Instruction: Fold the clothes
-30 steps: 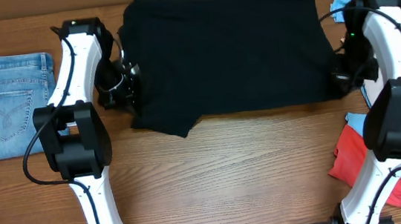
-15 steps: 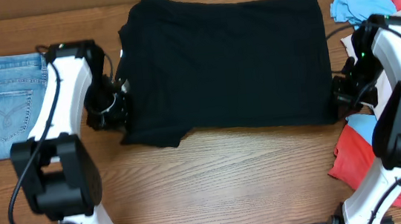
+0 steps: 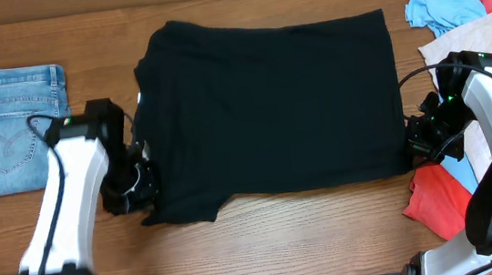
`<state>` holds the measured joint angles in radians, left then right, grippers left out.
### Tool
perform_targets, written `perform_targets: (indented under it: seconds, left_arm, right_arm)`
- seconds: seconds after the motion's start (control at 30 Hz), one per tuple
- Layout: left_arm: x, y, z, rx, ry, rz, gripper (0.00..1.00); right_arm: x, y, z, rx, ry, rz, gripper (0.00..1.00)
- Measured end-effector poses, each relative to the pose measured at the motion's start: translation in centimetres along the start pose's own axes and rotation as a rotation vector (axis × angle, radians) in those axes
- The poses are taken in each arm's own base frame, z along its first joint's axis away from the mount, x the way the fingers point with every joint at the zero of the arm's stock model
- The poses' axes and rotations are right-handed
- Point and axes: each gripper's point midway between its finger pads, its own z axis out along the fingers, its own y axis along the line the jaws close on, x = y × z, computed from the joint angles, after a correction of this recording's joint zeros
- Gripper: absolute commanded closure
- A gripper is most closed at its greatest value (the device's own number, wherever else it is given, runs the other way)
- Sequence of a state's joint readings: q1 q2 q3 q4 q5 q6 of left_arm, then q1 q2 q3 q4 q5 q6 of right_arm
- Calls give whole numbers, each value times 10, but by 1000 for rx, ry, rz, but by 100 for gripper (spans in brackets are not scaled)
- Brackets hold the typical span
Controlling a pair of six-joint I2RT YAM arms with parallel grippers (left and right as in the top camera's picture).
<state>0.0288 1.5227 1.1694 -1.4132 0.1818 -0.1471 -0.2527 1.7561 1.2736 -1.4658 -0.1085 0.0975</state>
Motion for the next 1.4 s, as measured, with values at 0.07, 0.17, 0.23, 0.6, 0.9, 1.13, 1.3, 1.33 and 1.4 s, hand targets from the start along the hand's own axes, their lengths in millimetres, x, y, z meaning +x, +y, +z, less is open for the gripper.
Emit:
perform_targets:
  seconds: [0.07,0.17,0.23,0.6,0.9,1.13,1.3,1.33,1.4]
  left_arm:
    - [5,3,-7,-14,-45,-24,96]
    - [10,7,-16,-33,-102,-58,96]
    - [12,9,-20,-39,-121,-79,96]
    - [-62,-4,-43,23,-454,-76,95]
    - [-125,-19,-35,97,-563,-62,96]
    - [-159,-25,-4,127,-535,-59,96]
    - [-172,-27,3,141,-550,-53,96]
    - [-175,-28,2,144,-562,-50,96]
    - [-181,-30,-2,153,-590,-43,96]
  right_arm:
    - [1,0,0,1,1,1,96]
    - [2,0,-1,0,3,3,96]
    - [4,0,-1,-1,8,4,96]
    - [-53,19,-19,-89,-271,-39,96]
    - [-88,30,-33,-133,-426,-67,96]
    - [-102,33,-37,-142,-481,-76,96]
    - [-109,34,-37,-144,-498,-79,96]
    - [-109,34,-37,-144,-497,-78,96]
    - [-110,34,-37,-145,-500,-79,96]
